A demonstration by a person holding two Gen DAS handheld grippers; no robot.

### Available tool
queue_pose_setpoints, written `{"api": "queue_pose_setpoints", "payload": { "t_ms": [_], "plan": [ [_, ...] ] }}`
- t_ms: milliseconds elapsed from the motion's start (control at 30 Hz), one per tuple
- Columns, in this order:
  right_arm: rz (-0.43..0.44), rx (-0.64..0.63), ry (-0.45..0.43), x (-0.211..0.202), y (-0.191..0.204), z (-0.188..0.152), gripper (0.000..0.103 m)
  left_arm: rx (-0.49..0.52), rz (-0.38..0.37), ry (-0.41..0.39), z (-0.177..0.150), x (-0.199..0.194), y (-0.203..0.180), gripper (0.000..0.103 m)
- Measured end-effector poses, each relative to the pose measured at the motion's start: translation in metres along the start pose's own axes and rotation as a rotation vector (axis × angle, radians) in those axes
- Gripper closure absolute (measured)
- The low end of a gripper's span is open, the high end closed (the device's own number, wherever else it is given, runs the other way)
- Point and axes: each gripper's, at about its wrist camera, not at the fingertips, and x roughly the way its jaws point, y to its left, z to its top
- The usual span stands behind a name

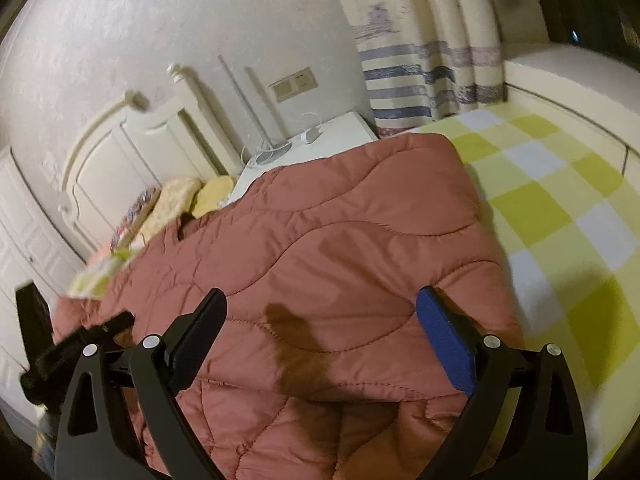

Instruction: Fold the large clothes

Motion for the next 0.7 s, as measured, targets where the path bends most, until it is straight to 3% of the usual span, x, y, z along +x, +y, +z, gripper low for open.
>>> {"api": "queue_pose_setpoints", "payload": {
  "t_ms": [33, 67, 133, 267, 433, 500, 533, 567, 600, 700],
  "plan": [
    [0.003, 0.011, 0.001, 0.0, -0.002, 0.001, 0.01, -0.01, 0.02, -0.006, 0.0, -0.001, 0.002, 0.073],
    [0.002, 0.014, 0.0, 0.001, -0.002, 0.001, 0.01, -0.012, 0.027, -0.006, 0.0, -0.003, 0.004, 0.086],
    [0.001, 0.015, -0.001, 0.001, -0.002, 0.002, 0.01, 0.011, 0.025, -0.025, -0.002, -0.01, 0.001, 0.091],
    [0.002, 0.026, -0.005, 0.0, -0.004, 0.003, 0.01, 0.162, 0.089, -0.089, -0.012, -0.036, -0.03, 0.093],
    [0.003, 0.031, -0.009, -0.001, -0.005, 0.004, 0.01, 0.04, 0.072, -0.014, -0.015, -0.055, -0.019, 0.093],
    [0.004, 0.031, -0.009, -0.002, -0.005, 0.004, 0.01, 0.037, 0.098, -0.014, -0.017, -0.058, -0.015, 0.088],
    [0.004, 0.03, -0.008, -0.002, -0.005, 0.004, 0.01, 0.041, 0.122, -0.032, -0.015, -0.058, -0.012, 0.068],
    [0.003, 0.03, -0.008, -0.002, -0.005, 0.005, 0.01, 0.031, 0.147, -0.037, -0.013, -0.057, -0.007, 0.032],
    [0.003, 0.03, -0.009, -0.002, -0.005, 0.004, 0.01, 0.011, 0.172, -0.047, -0.011, -0.056, -0.002, 0.02],
    [-0.001, 0.028, -0.013, -0.003, -0.003, 0.003, 0.01, -0.035, 0.144, -0.095, -0.011, -0.065, 0.007, 0.017]
  ]
}}
